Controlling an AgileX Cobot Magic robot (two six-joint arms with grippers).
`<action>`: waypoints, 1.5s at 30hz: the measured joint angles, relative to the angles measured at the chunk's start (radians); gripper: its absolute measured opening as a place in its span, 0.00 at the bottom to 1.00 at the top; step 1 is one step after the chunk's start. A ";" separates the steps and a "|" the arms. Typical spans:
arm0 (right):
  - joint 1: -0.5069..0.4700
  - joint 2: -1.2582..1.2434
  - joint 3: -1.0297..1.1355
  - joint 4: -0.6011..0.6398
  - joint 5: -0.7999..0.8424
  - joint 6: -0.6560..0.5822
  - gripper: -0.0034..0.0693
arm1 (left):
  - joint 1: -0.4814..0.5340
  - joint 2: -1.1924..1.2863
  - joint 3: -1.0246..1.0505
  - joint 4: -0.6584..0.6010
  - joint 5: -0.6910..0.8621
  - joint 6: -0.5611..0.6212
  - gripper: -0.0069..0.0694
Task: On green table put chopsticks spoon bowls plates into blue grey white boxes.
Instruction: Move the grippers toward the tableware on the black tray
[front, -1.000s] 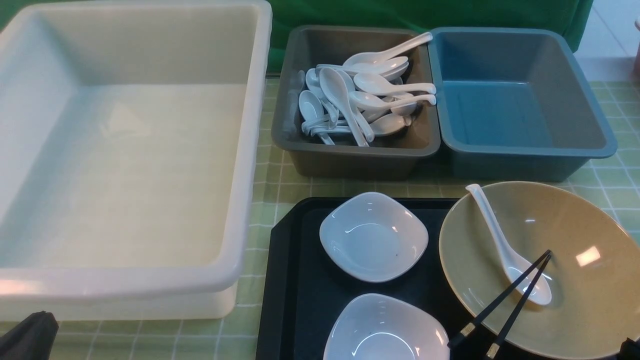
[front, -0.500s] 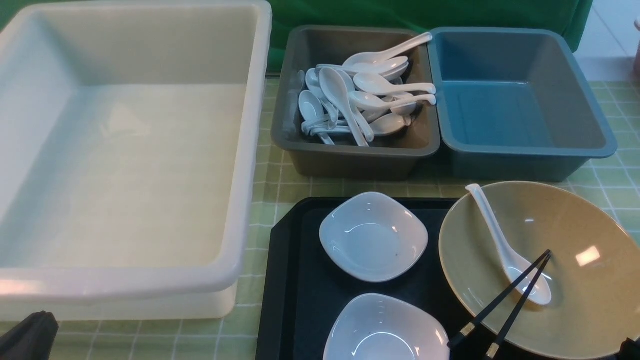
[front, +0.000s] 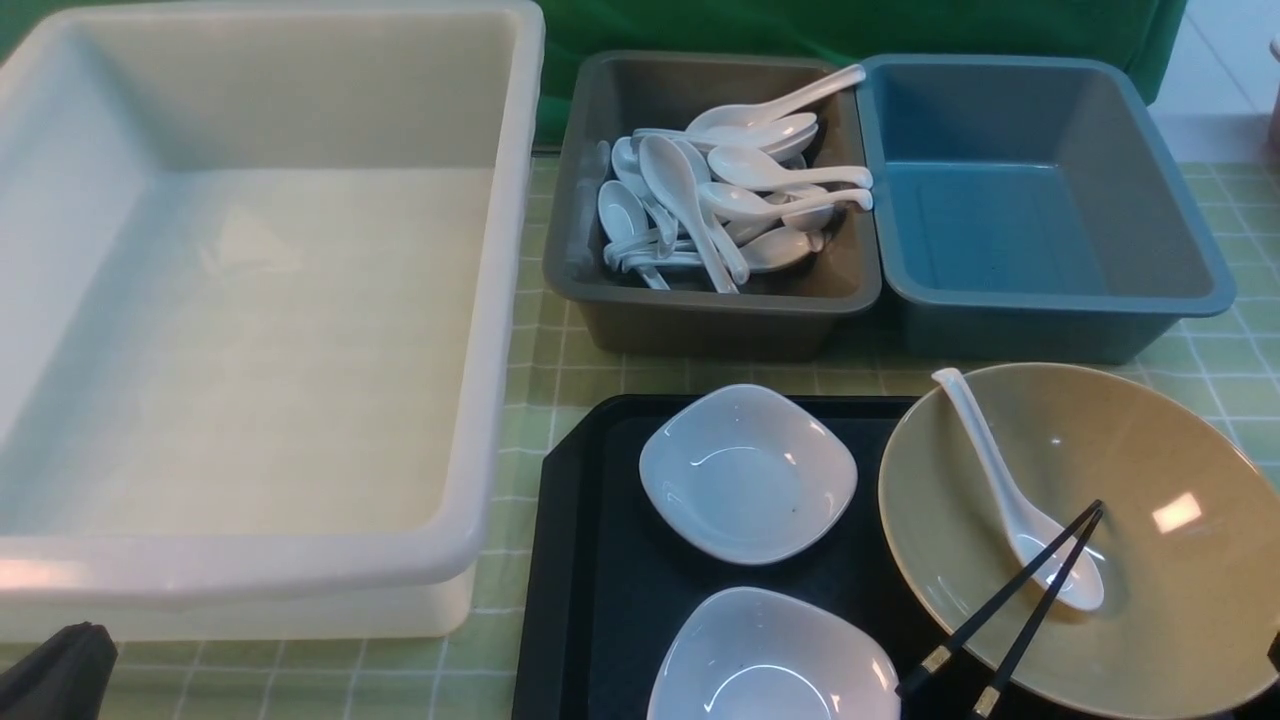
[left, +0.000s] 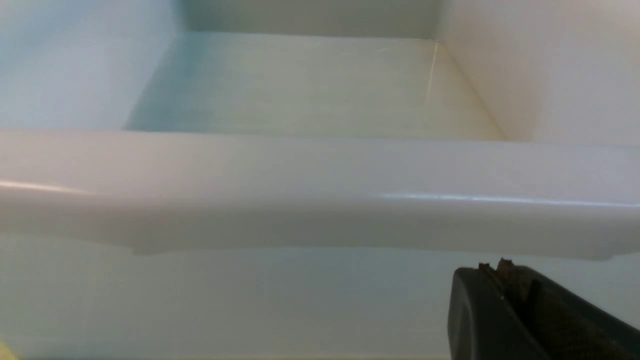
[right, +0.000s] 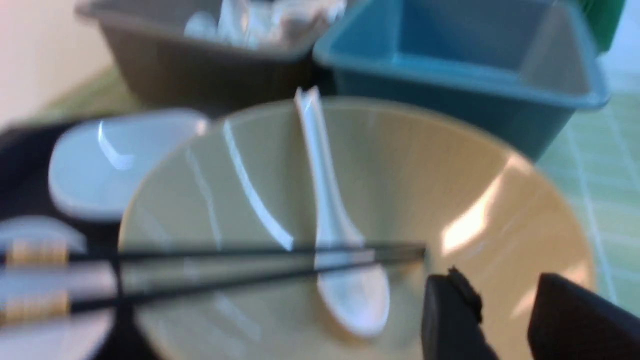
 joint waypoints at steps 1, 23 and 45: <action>0.000 0.000 0.000 0.000 -0.011 0.011 0.38 | 0.000 0.000 0.000 0.000 0.000 0.000 0.09; 0.000 0.000 -0.074 0.005 -0.445 0.369 0.38 | -0.001 0.000 0.000 -0.088 -0.940 -0.135 0.09; 0.000 0.529 -0.860 -0.001 0.262 -0.180 0.38 | -0.001 0.614 -0.816 -0.067 0.036 -0.126 0.09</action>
